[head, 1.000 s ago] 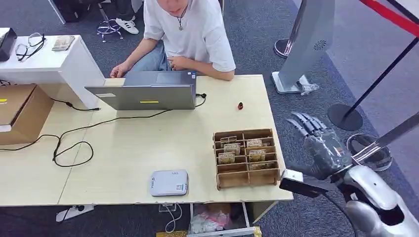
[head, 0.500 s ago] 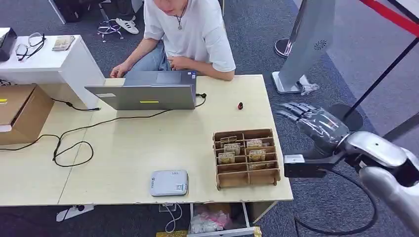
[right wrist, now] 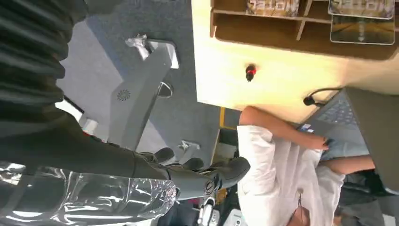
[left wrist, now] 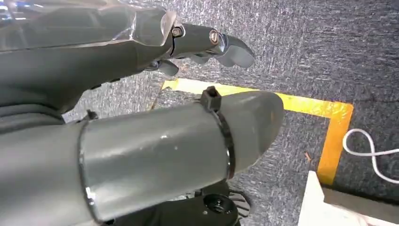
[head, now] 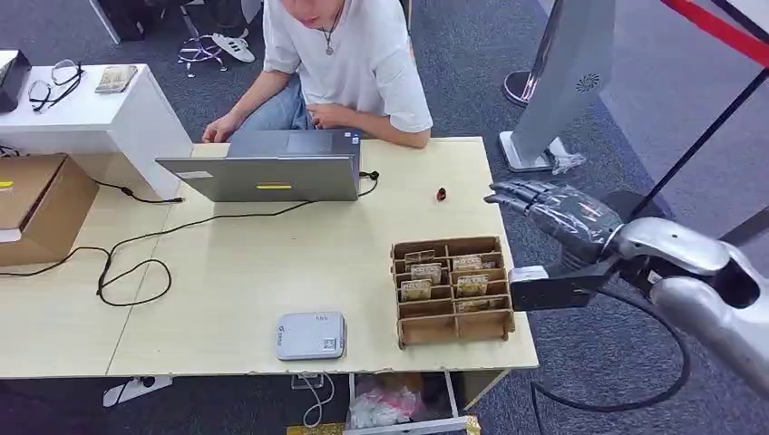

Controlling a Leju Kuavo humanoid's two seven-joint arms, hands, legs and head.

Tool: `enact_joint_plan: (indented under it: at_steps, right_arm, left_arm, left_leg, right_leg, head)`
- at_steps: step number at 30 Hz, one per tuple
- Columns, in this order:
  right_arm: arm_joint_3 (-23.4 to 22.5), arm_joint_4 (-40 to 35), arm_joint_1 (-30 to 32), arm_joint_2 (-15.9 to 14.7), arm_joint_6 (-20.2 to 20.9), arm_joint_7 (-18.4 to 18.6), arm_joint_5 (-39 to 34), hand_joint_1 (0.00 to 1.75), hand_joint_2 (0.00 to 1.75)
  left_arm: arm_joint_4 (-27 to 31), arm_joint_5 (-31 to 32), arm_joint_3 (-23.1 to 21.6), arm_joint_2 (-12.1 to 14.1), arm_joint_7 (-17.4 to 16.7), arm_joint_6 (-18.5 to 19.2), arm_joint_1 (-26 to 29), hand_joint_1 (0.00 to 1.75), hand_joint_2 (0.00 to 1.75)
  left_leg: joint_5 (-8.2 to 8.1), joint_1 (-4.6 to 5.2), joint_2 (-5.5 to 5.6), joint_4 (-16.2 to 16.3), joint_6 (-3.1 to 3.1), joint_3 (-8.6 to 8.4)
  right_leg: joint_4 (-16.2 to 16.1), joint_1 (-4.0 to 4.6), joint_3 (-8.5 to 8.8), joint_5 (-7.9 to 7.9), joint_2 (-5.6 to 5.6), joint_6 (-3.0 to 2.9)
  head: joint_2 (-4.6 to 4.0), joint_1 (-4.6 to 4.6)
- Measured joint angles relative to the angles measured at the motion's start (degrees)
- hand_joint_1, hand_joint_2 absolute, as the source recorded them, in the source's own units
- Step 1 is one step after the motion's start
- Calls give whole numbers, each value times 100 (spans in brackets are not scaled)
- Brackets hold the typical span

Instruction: Pass the card to the sensor for recognition and then transmit it.

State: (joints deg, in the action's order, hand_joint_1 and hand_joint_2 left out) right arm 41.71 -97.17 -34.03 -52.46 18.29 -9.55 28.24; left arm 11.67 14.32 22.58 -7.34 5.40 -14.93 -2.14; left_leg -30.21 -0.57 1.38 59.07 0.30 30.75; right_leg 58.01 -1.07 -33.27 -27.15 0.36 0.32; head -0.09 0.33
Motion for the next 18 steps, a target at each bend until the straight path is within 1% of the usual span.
enact_joint_plan:
  at_steps: [4,7,10,15,18]
  right_arm:
    - [229,100,47,44,-329,118,-152,0,175]
    - [328,94,254,44,-660,186,-302,0,175]
    - [402,63,531,72,-932,181,-291,0,175]
    - [411,94,851,321,-1213,76,-148,0,175]
    - [411,133,921,455,-1257,17,-116,0,175]
  left_arm:
    - [0,-79,85,-26,0,-52,3,0,0]
    - [0,-79,144,-42,-20,-52,3,0,0]
    - [0,-59,181,-48,-48,-50,3,0,0]
    - [0,-30,197,-72,-35,-50,1,0,0]
    - [0,-22,197,-79,-9,-52,2,0,0]
  left_leg:
    - [0,0,5,1,0,-3]
    - [0,0,10,1,0,-1]
    - [-1,-1,10,0,0,2]
    - [-1,-1,8,0,0,2]
    - [-1,-1,9,0,1,1]
  right_leg:
    - [0,0,0,0,-3,0]
    - [0,0,0,-1,-5,0]
    - [0,1,0,-2,-7,0]
    - [0,1,-1,-2,-8,0]
    - [0,1,0,-2,-8,0]
  head:
    - [0,0]
    - [0,2]
    - [0,0]
    - [0,2]
    - [0,2]
